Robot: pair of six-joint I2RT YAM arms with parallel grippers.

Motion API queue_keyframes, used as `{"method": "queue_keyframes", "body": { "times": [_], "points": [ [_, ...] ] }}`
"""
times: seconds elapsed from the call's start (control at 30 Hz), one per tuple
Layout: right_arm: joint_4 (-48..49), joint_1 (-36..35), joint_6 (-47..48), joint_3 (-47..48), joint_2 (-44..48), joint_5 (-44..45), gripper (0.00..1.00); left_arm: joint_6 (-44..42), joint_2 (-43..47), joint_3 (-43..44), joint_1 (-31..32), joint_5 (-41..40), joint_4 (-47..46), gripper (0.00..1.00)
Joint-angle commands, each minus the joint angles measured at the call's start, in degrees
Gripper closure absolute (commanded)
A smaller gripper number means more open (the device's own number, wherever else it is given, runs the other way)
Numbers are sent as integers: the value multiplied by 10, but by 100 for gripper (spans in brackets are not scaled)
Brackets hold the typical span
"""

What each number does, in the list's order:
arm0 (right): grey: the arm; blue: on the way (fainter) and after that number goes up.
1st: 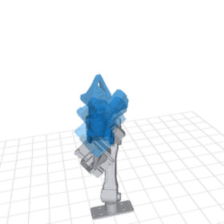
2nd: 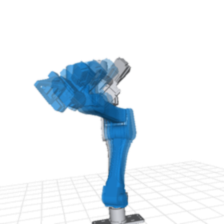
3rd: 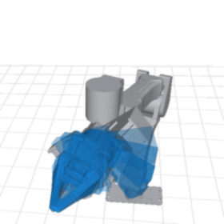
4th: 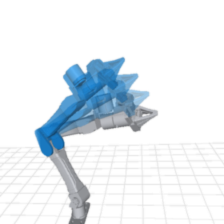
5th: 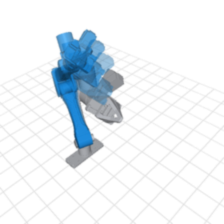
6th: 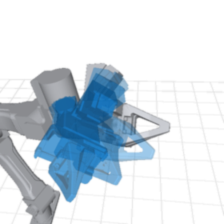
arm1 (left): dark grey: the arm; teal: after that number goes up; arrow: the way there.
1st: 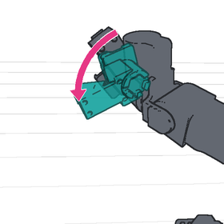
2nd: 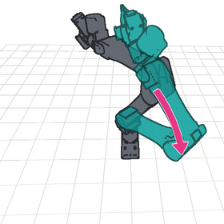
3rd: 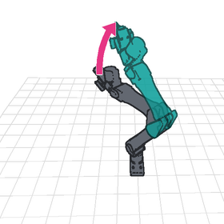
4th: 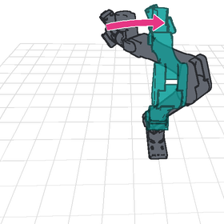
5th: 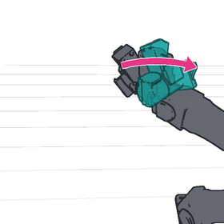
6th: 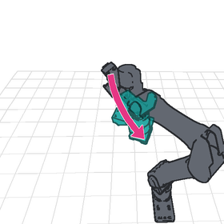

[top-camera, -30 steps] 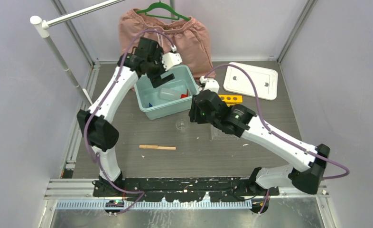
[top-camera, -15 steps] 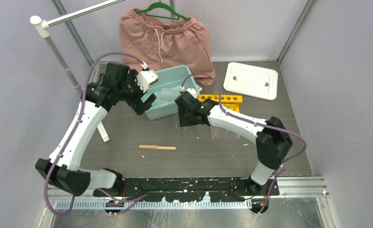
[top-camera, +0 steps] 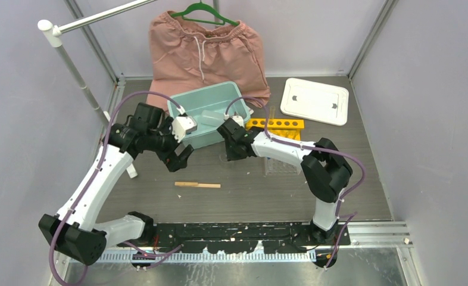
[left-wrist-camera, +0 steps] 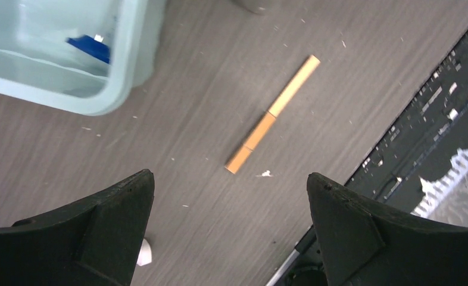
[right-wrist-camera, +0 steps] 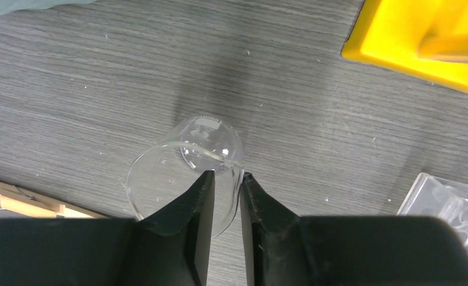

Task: Organize the chemistry lab equipment

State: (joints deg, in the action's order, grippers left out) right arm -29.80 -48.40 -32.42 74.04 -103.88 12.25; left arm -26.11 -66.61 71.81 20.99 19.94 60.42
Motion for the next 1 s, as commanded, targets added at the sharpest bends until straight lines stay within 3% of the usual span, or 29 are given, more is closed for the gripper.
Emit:
{"method": "queue_keyframes", "body": {
  "times": [0.0,0.1,0.13,0.37,0.57,0.73,0.97],
  "points": [
    [32,-1,1,3,-4,0,77,-38,21,-29,1,46,20,0],
    [26,0,2,9,5,-6,96,-41,25,-47,1,55,7,1],
    [20,0,4,13,12,-8,99,-37,29,-52,1,55,-3,2],
    [-61,12,20,83,102,-36,99,-2,43,-24,1,69,-48,2],
    [-153,36,44,232,120,-20,99,4,28,16,1,65,-17,3],
    [-196,66,77,356,62,19,99,-16,14,21,1,49,21,4],
    [-276,89,118,548,-126,53,99,-14,14,11,1,50,21,7]
  ]
}}
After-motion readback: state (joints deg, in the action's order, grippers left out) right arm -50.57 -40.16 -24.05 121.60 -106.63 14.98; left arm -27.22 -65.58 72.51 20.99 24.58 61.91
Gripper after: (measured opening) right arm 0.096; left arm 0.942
